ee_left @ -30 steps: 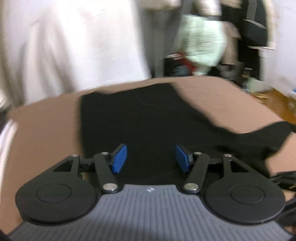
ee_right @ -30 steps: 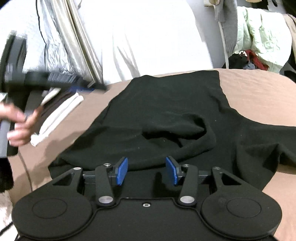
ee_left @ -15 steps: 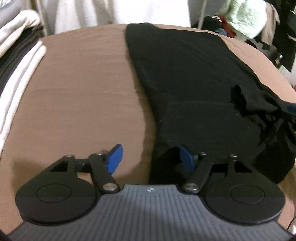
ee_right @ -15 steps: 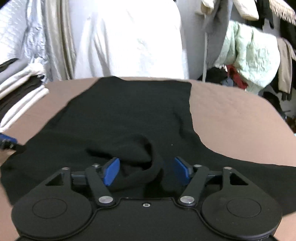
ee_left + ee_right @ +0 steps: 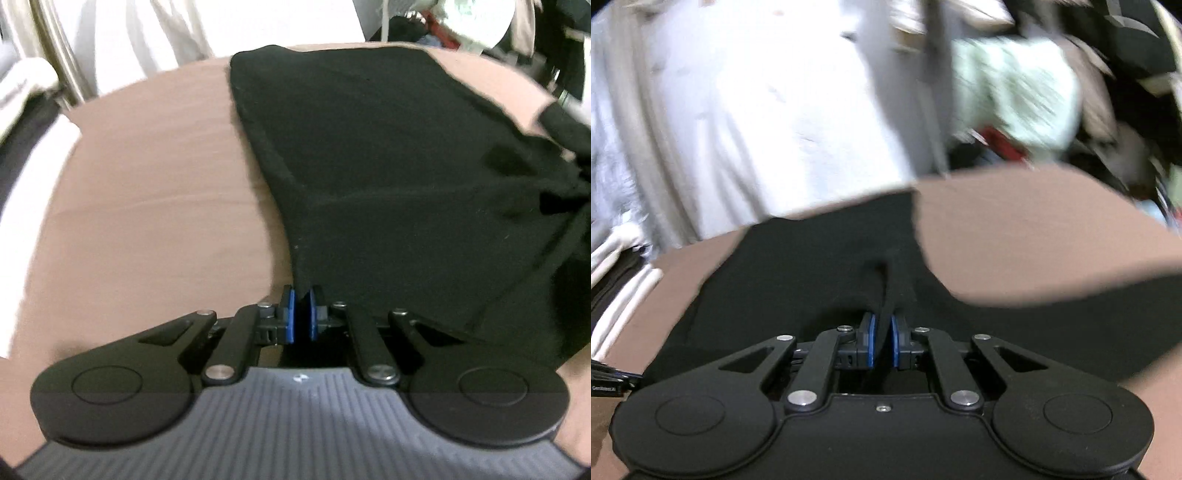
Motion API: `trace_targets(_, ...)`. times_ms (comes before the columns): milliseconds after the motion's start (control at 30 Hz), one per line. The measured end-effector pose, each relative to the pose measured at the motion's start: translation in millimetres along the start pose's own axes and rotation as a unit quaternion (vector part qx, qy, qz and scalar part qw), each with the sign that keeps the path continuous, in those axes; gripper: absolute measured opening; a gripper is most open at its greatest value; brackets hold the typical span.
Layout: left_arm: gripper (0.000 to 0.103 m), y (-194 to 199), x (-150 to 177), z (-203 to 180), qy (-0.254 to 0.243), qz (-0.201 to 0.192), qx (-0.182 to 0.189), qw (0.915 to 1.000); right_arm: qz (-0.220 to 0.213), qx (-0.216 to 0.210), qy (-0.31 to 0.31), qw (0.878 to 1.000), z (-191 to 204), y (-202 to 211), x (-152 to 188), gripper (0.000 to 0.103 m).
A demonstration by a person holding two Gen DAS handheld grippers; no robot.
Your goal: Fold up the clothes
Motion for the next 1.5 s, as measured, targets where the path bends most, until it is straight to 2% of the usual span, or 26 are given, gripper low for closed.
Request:
trace_targets(67, 0.008, 2.0, 1.6, 0.0, -0.001, 0.002, 0.002, 1.0000, 0.031, 0.026, -0.018, 0.999, -20.2, -1.4, 17.7, 0.015)
trace_targets(100, 0.009, 5.4, 1.5, 0.4, 0.000, 0.000, 0.004, 1.0000, 0.032, 0.016, -0.033, 0.999, -27.5, -0.5, 22.2, 0.018)
trace_targets(133, 0.009, 12.5, -0.1, 1.3, 0.000, -0.008, 0.007, 0.9999, 0.028, 0.002, -0.057, 0.998, -33.5, 2.1, 23.4, 0.028)
trace_targets(167, 0.010, 19.6, -1.7, 2.2, 0.000, -0.016, 0.010, 0.9998, 0.024, -0.012, -0.080, 0.996, -39.5, 4.9, 24.6, 0.042)
trace_targets(200, 0.013, 27.4, -3.7, 2.2, -0.001, -0.026, 0.015, 0.9995, 0.020, -0.026, -0.102, 0.994, -45.2, 7.3, 25.4, 0.046)
trace_targets(233, 0.017, 36.8, -6.7, 0.5, -0.004, -0.043, 0.026, 0.9987, 0.022, -0.032, -0.112, 0.993, -48.2, 7.3, 24.8, 0.046)
trace_targets(300, 0.036, 43.5, -7.1, -11.5, -0.027, -0.057, 0.048, 0.9968, 0.026, -0.044, -0.130, 0.990, -53.8, 7.2, 23.5, 0.046)
trace_targets(400, 0.049, 45.1, -3.4, -35.6, -0.072, -0.065, 0.081, 0.9920, 0.025, -0.048, -0.153, 0.987, -56.5, 4.5, 21.3, 0.046)
trace_targets(500, 0.060, 47.0, 0.8, -59.8, -0.116, -0.073, 0.114, 0.9839, 0.023, -0.068, -0.196, 0.978, -61.5, -2.8, 20.8, 0.046)
trace_targets(567, 0.067, 34.5, 4.5, -73.7, -0.161, -0.069, 0.115, 0.9779, 0.025, -0.072, -0.218, 0.973, -65.8, -11.3, 20.4, 0.048)
trace_targets(600, 0.067, 28.7, 8.3, -75.6, -0.171, -0.065, 0.105, 0.9775, 0.026, -0.073, -0.227, 0.971, -67.8, -15.7, 20.2, 0.050)
trace_targets(633, 0.068, 31.5, 9.1, -69.3, -0.157, -0.066, 0.096, 0.9807, 0.028, -0.068, -0.231, 0.970, -69.3, -21.2, 19.9, 0.052)
trace_targets(667, 0.065, 34.3, 9.9, -63.1, -0.143, -0.067, 0.087, 0.9836, 0.030, -0.063, -0.235, 0.969, -70.7, -26.4, 19.7, 0.052)
trace_targets(733, 0.029, 40.0, 11.7, -50.5, -0.116, -0.069, 0.068, 0.9886, 0.031, -0.059, -0.248, 0.966, -72.7, -33.9, 19.9, 0.052)
trace_targets(767, 0.008, 42.9, 12.6, -44.1, -0.102, -0.069, 0.059, 0.9906, 0.024, -0.061, -0.253, 0.965, -72.3, -35.6, 18.8, 0.052)
trace_targets(800, 0.003, 45.8, 13.6, -37.8, -0.088, -0.070, 0.050, 0.9924, 0.016, -0.064, -0.255, 0.965, -71.8, -33.3, 18.5, 0.053)
trace_targets(867, 0.000, 51.7, 15.8, -25.1, -0.060, -0.072, 0.031, 0.9952, 0.000, -0.079, -0.255, 0.964, -66.2, -30.5, 15.4, 0.053)
trace_targets(933, 0.000, 57.7, 18.1, -12.3, -0.031, -0.073, 0.013, 0.9967, -0.008, -0.088, -0.248, 0.965, -60.6, -28.2, 12.9, 0.051)
trace_targets(1000, 0.000, 63.9, 20.6, 0.5, -0.003, -0.075, -0.006, 0.9972, -0.010, -0.094, -0.234, 0.968, -54.8, -26.6, 11.1, 0.034)
trace_targets(1033, 0.000, 67.0, 22.0, 6.9, 0.011, -0.075, -0.015, 0.9970, -0.009, -0.100, -0.222, 0.970, -50.7, -25.8, 10.0, 0.014)
trace_targets(1067, 0.000, 70.1, 23.4, 13.3, 0.025, -0.076, -0.025, 0.9965, -0.008, -0.105, -0.211, 0.972, -46.9, -24.7, 9.0, 0.009)
trace_targets(1100, 0.000, 71.7, 24.4, 16.3, 0.031, -0.077, -0.028, 0.9962, -0.011, -0.100, -0.205, 0.974, -46.2, -20.9, 8.6, 0.008)
trace_targets(1167, 0.000, 68.8, 25.2, 9.5, 0.012, -0.078, -0.012, 0.9968, -0.017, -0.092, -0.192, 0.977, -44.7, -13.3, 8.0, 0.006)
trace_targets(1333, 0.009, 62.6, 23.4, -16.1, -0.049, -0.085, 0.032, 0.9947, -0.027, -0.080, -0.168, 0.982, -43.7, 1.5, 1.9, 0.006)
trace_targets(1400, 0.035, 59.7, 20.8, -34.5, -0.080, -0.088, 0.055, 0.9914, -0.026, -0.088, -0.168, 0.981, -41.3, 3.2, -5.7, 0.006)
trace_targets(1500, 0.042, 52.6, 20.2, -49.4, -0.111, -0.091, 0.053, 0.9882, -0.027, -0.102, -0.164, 0.981, -33.7, 6.3, -20.5, 0.006)
Point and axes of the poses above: each gripper's, at about its wrist camera, not at the fingertips, and y roughly against the way its jaws point, z to its left, x to its underside, the point moved 8 cm from there along -y, roughly the way its jaws point, and after that the axes turned 5 degrees about -y, right-handed, at the moved point
